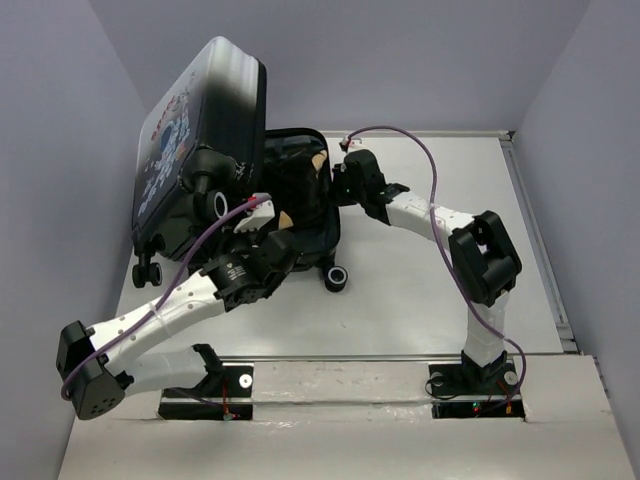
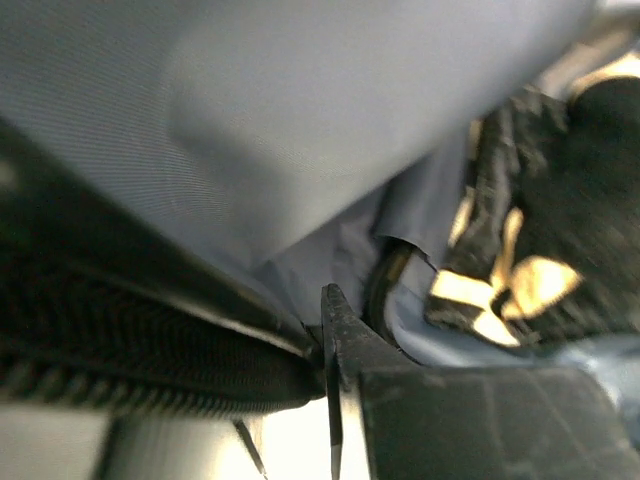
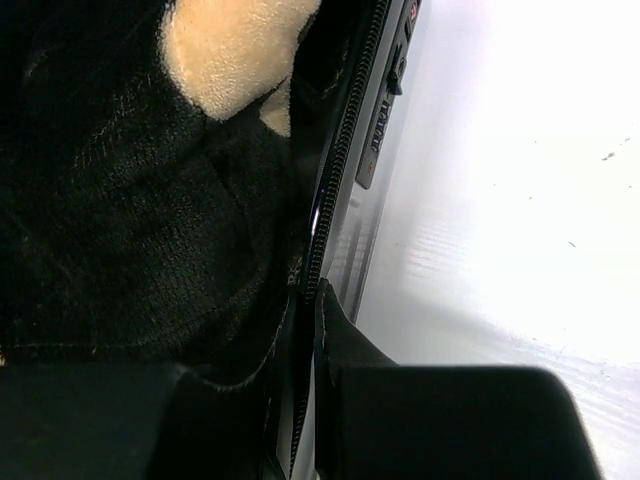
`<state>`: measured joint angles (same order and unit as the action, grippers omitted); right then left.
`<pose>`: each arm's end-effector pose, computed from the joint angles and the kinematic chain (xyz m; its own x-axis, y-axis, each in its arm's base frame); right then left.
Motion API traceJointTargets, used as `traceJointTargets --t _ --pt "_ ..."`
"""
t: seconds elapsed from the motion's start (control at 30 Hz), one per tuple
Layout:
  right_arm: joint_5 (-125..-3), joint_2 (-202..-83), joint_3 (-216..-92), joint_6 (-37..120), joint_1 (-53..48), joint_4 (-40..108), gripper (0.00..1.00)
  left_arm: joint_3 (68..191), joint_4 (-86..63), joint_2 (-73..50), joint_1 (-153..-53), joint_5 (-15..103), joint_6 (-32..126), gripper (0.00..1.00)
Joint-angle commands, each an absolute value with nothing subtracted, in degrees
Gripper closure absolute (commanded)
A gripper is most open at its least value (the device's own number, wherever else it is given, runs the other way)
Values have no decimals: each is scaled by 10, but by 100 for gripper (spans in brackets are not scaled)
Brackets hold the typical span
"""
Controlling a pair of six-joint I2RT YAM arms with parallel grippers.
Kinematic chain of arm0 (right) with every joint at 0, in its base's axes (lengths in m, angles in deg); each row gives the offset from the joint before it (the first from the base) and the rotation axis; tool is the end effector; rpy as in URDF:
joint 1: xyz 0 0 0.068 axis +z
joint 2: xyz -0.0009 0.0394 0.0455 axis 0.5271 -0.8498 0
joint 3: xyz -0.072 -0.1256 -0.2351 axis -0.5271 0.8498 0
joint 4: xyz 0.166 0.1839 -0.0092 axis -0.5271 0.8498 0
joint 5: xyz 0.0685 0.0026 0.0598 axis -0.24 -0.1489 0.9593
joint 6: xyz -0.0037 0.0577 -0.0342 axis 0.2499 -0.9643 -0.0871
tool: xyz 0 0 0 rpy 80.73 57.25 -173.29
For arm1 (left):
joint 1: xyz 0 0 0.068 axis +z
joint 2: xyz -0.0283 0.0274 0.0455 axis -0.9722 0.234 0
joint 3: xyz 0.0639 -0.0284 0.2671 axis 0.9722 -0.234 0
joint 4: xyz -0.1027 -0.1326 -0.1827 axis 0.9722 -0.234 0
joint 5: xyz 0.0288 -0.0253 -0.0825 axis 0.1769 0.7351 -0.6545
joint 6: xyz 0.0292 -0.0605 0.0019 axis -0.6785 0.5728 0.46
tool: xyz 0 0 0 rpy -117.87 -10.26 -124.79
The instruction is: Pack the luggage
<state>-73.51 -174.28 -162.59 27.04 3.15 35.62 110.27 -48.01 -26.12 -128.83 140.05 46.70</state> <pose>0.3810 0.2648 0.2374 -0.5918 0.0236 -0.8057 -0.3668 0.8822 0.2953 0.1549 -0.1131 0.3229 -0.3275 0.4114 -0.8506 -0.4854 0.6991 0.5250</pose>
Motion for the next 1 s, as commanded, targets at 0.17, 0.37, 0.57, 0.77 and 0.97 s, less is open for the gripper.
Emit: traceJointTargets --t 0.17,0.37,0.57,0.77,0.97 --pt "-550 -1727 -1558 250 33 307 93 1112 -120 -217 -1410 1040 705 94" --pt "-538 -1723 -1531 242 -1 295 93 1129 -97 -229 -1438 999 649 27" --pt "-509 -1716 -1517 248 -14 282 93 1180 -87 -258 -1449 862 591 4" --pt "-526 -1689 -1495 251 -19 283 93 1298 -108 -239 -1456 757 567 5" --pt "-544 -1625 -1473 256 -31 298 93 1376 -221 -208 -1324 752 594 6"
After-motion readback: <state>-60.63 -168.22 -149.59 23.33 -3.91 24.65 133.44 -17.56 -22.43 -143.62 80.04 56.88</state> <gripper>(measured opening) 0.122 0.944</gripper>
